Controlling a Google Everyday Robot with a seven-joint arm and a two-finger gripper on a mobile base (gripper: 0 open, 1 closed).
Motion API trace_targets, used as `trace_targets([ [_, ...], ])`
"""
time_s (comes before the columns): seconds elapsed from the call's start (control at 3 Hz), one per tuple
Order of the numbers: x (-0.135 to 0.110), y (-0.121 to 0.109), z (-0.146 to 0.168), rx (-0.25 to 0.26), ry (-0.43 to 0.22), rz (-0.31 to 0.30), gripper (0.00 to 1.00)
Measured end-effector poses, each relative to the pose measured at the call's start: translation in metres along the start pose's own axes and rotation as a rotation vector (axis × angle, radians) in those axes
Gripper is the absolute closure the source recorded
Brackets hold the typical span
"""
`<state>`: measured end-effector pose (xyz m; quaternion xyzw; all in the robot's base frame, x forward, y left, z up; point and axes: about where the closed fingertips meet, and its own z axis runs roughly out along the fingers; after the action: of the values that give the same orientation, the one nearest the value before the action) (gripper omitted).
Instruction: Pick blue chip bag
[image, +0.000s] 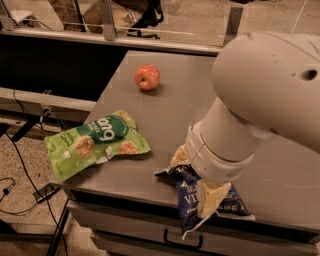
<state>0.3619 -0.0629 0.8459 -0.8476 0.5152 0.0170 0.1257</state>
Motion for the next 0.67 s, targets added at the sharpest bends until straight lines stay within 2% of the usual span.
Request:
trace_targets([
  [0.33, 0.01, -0.009, -0.022, 0.028, -0.008, 0.051, 0.96],
  [0.67, 0.019, -0.025, -0.071, 0.077, -0.006, 0.09, 1.0],
])
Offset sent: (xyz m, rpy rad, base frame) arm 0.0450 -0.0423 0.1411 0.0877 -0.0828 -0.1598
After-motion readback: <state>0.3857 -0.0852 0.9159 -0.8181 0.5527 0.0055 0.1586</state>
